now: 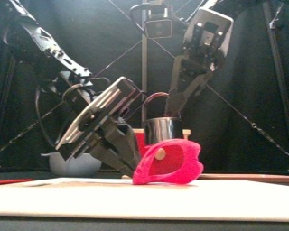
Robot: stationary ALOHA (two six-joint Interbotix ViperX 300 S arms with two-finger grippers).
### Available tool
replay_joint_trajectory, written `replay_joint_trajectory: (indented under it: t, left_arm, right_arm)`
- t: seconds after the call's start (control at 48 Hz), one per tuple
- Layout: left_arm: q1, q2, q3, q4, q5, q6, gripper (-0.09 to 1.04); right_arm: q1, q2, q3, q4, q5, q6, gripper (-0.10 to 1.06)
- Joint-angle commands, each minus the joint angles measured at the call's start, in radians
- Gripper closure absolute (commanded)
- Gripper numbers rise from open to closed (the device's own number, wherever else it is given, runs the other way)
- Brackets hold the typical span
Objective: Get the cutter from the drawer then cut the dough then place the extra dough in the bowl
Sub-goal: Cut the dough
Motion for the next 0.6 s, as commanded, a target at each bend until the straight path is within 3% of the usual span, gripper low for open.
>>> replay_joint_trajectory:
  t: [0.021, 0.604]
  left_arm:
    - [0.000, -0.011, -0.006, 0.002, -0.003, 0.002, 0.49]
    - [0.002, -0.011, -0.006, 0.003, -0.003, 0.000, 0.49]
  right_arm:
    - [0.000, -0.051, -0.028, -0.002, 0.006, -0.002, 0.43]
    - [0.000, -0.071, -0.026, -0.002, 0.032, -0.005, 0.43]
